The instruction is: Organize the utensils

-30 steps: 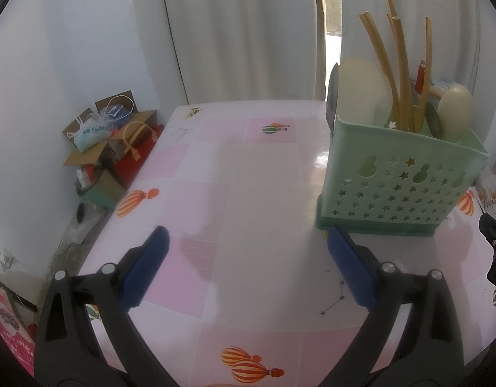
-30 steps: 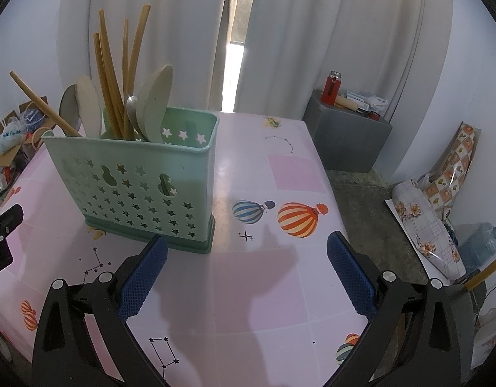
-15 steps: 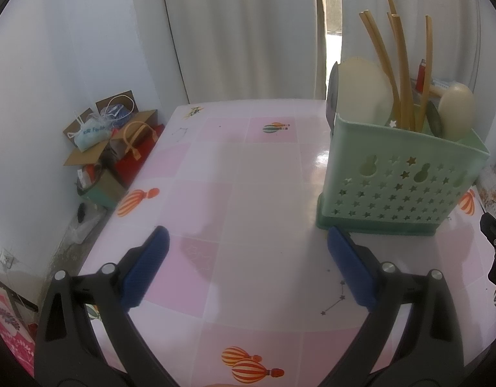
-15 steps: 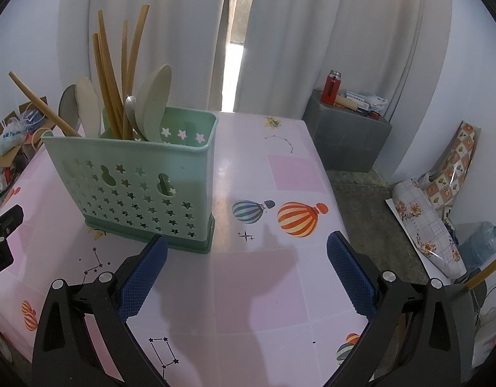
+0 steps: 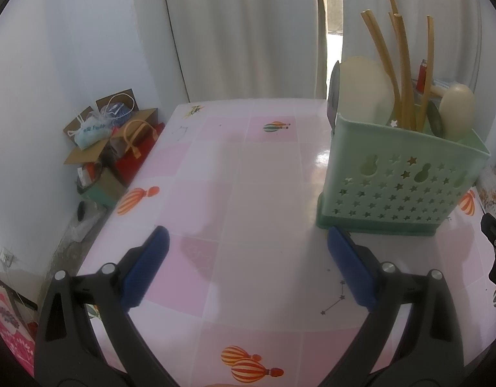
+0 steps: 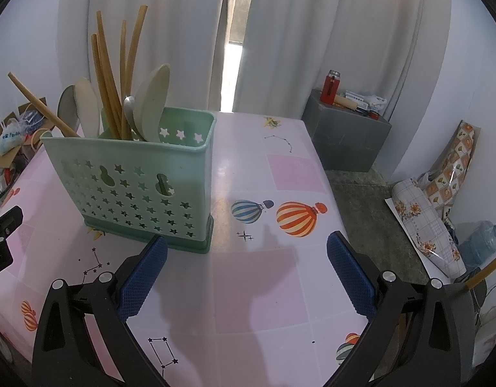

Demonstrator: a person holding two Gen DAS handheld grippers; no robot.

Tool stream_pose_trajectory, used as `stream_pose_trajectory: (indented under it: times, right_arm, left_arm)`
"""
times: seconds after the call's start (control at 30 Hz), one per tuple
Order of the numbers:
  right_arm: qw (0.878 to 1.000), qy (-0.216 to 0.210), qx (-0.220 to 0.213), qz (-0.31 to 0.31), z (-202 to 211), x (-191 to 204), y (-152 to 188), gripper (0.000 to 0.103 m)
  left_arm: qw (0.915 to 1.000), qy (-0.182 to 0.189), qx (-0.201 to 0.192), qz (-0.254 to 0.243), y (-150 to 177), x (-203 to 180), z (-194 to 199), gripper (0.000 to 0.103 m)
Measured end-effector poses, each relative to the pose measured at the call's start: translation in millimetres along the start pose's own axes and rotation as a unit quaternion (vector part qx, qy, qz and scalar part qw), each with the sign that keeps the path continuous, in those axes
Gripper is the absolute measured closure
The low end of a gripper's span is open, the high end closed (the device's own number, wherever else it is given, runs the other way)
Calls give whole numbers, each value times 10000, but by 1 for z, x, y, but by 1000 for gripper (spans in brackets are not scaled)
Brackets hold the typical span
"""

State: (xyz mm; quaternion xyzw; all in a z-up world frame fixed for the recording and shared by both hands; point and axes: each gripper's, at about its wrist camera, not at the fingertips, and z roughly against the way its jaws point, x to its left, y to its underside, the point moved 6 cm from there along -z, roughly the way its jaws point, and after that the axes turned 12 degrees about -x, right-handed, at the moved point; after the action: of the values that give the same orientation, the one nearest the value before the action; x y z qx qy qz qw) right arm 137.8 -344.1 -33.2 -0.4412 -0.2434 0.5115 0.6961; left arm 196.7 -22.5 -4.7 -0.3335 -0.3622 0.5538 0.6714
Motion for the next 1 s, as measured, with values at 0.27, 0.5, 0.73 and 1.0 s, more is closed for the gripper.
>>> stream_pose_trajectory:
  times: [0.27, 0.5, 0.73, 1.0]
  right_arm:
    - [10000, 2, -3, 9, 0, 0, 0, 7]
    - [10000, -3, -8, 6, 0, 0, -1, 7]
    - [10000, -4, -14, 3, 0, 0, 0, 7]
    - [10000, -6, -14, -2, 0, -1, -1, 7]
  left_arm:
    - [10000, -5, 23, 18, 0, 2, -1, 9]
    - [10000, 4, 20, 8, 0, 2, -1, 9]
    - [10000, 4, 26, 10, 0, 2, -1, 9]
    - [10000, 50, 67, 25, -5, 1, -4, 9]
